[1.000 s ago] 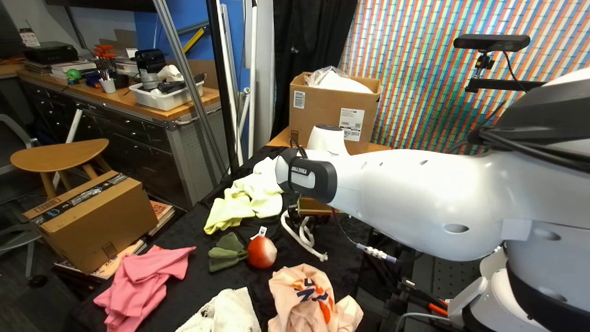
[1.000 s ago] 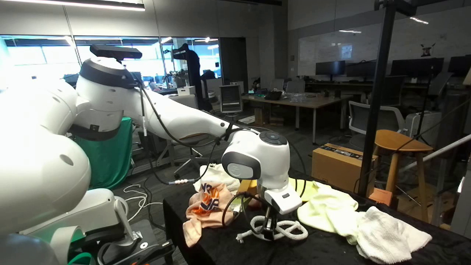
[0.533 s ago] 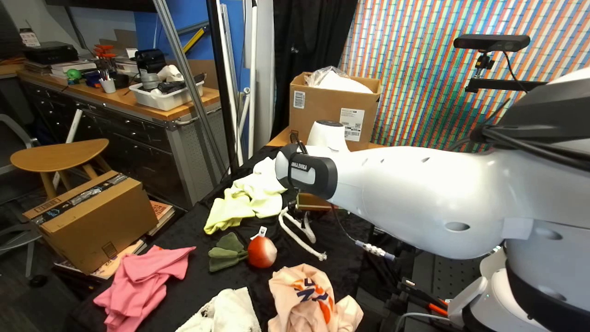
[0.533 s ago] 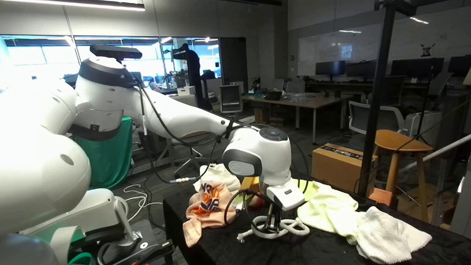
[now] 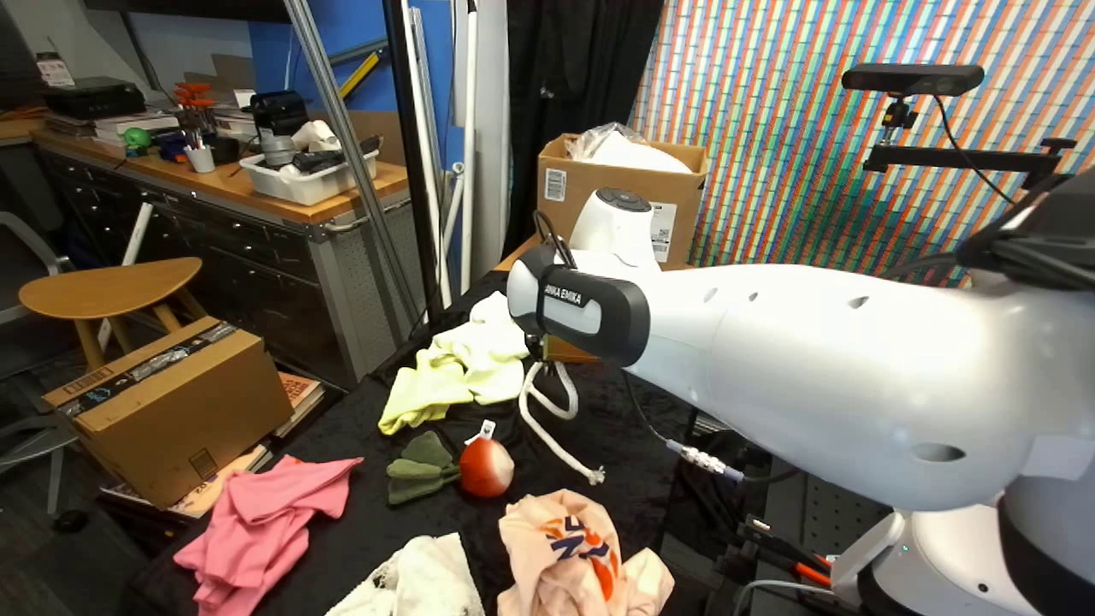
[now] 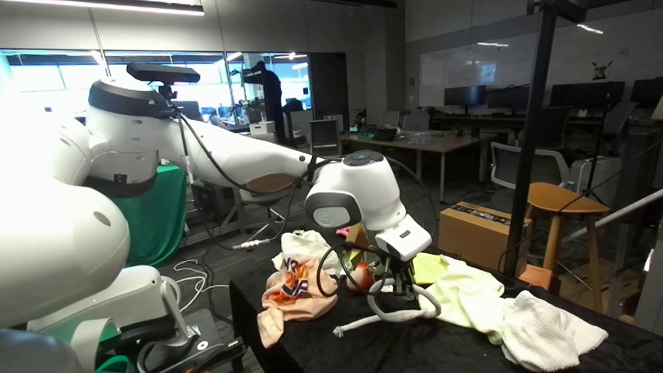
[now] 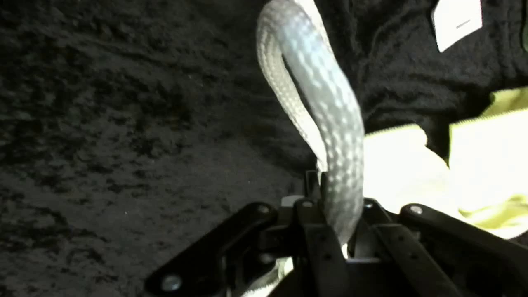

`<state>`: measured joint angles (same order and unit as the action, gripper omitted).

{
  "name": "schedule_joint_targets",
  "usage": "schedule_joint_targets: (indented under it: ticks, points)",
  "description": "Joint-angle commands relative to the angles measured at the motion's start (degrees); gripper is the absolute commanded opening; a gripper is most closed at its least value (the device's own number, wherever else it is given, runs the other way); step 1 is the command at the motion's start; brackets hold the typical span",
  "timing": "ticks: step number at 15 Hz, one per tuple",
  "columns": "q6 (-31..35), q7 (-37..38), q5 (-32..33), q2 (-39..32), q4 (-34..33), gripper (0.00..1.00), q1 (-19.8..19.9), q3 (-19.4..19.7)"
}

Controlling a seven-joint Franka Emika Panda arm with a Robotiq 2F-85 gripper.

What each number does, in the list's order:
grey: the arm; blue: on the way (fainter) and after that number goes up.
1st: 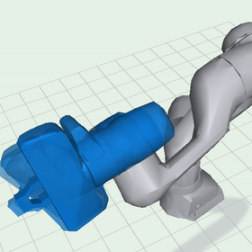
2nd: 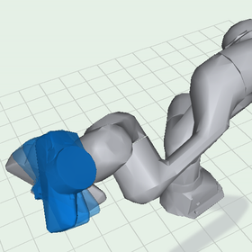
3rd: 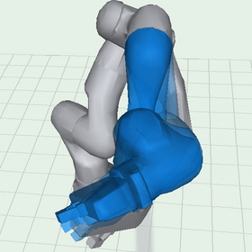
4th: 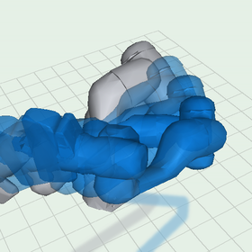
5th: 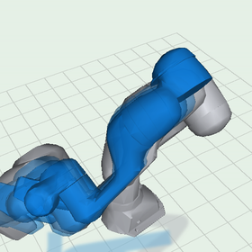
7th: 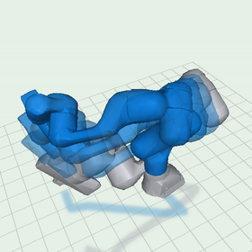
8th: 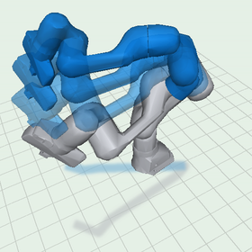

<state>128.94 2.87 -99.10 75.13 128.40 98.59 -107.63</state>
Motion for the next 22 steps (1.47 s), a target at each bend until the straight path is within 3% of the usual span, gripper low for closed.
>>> schedule_joint_targets:
  ticks: [1,6,11,17,22]
  points:
    - [7.26,2.62,-2.71,2.33,0.63,0.09,-3.35,2.92]
    - [18.0,6.42,-3.01,3.22,-2.15,0.1,-3.08,4.82]
    - [28.18,12.94,-0.64,4.93,-6.11,0.1,-0.07,5.02]
    - [35.7,20.7,5.74,8.47,-13.79,0.1,8.94,5.51]
    - [35.5,24.7,12.05,10.11,-23.43,0.09,18.3,5.96]
